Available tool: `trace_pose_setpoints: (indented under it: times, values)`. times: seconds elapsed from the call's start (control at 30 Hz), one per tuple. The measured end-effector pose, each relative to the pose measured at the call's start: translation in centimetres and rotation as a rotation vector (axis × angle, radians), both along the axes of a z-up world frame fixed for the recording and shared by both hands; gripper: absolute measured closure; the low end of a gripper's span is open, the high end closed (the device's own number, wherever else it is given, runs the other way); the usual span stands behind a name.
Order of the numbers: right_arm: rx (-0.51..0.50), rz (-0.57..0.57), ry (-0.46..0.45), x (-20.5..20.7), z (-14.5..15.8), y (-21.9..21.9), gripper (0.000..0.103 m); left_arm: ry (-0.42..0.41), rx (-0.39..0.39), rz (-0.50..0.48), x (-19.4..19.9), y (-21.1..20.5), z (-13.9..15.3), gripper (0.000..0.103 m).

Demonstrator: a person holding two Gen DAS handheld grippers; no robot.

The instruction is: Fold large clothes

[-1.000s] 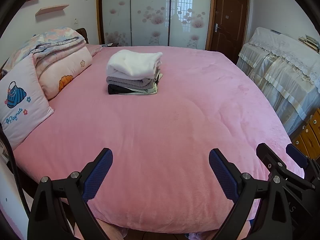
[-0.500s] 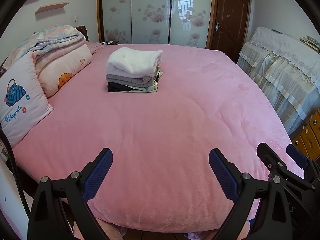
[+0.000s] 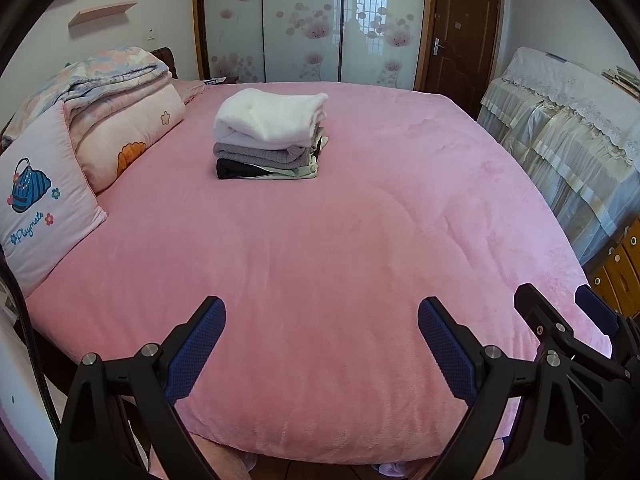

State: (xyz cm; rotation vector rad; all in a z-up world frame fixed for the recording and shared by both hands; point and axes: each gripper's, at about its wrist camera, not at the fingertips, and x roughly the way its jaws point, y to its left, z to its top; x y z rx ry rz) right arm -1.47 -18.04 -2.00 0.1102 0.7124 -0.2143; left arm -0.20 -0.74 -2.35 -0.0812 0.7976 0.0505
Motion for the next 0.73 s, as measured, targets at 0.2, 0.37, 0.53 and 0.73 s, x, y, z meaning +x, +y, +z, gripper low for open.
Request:
trace_pose_setpoints:
  times: [0.2, 0.37, 0.53, 0.73]
  values:
    - [0.000, -0.001, 0.005, 0.1, -0.2, -0.3, 0.014, 0.007, 0.000, -0.004, 0.2, 0.2, -0.2, 0.007]
    - [0.001, 0.002, 0.014, 0.0, -0.8, -1.1, 0.014, 0.016, 0.004, -0.005, 0.3, 0.4, -0.4, 0.007]
    - [0.000, 0.004, 0.020, -0.2, -1.2, -1.6, 0.014, 0.025, 0.004, -0.005, 0.3, 0.3, -0.5, 0.007]
    - [-0.003, 0.003, 0.021, 0.2, -1.1, -1.2, 0.014, 0.027, 0.011, -0.004, 0.2, 0.1, -0.6, 0.007]
